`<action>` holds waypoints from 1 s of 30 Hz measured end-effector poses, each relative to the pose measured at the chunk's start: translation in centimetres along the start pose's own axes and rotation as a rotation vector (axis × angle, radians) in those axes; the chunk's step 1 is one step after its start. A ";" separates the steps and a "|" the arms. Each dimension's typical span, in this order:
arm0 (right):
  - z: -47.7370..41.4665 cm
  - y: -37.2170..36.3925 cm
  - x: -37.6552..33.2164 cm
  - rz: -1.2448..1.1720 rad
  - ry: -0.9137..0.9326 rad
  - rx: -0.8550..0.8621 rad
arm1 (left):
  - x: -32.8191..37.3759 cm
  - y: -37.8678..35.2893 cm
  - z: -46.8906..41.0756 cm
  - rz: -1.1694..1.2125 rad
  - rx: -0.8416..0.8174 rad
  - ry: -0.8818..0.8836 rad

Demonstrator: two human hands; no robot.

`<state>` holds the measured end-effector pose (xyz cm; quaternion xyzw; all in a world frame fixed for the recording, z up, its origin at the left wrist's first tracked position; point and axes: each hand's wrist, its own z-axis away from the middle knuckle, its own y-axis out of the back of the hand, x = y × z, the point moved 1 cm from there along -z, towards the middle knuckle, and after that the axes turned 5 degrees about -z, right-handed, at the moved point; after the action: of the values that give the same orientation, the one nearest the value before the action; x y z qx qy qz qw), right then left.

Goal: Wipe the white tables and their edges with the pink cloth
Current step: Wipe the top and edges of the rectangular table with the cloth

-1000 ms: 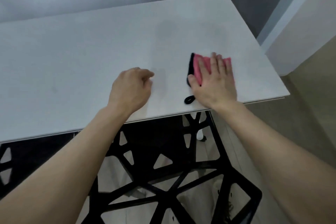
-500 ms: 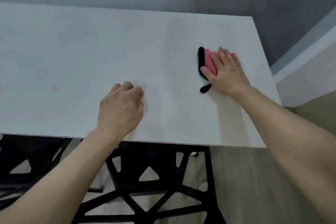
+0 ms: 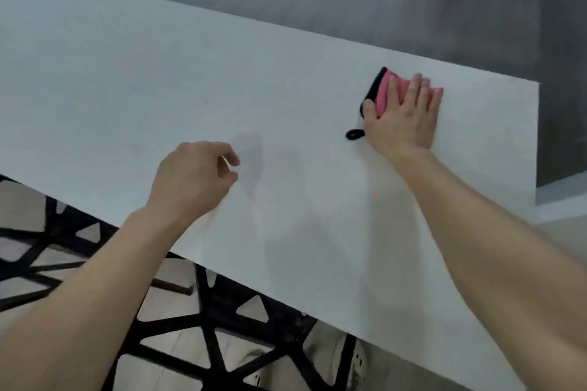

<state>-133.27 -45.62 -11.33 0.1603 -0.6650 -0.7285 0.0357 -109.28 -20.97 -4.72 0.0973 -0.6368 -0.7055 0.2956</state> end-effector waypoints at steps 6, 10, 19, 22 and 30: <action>14.0 -3.9 -12.6 -0.023 0.960 -0.167 | -3.5 0.7 2.3 -0.037 0.172 0.163; 12.2 -2.3 -3.1 0.021 0.897 -0.175 | -5.5 -0.1 3.7 -0.056 0.201 0.124; 12.1 -4.7 -18.0 -0.017 0.429 -0.123 | -6.3 -2.0 7.9 -0.038 0.220 0.027; 18.4 -5.4 -17.3 -0.026 0.635 -0.149 | -3.9 -1.7 7.2 -0.045 0.239 -0.021; 27.6 -1.0 7.8 -0.079 0.172 -0.060 | 12.6 -4.1 4.8 0.015 -0.127 -0.421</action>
<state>-148.24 -21.13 -11.99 0.2474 -0.6305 -0.7325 0.0686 -123.13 -23.74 -4.84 -0.0756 -0.6395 -0.7467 0.1666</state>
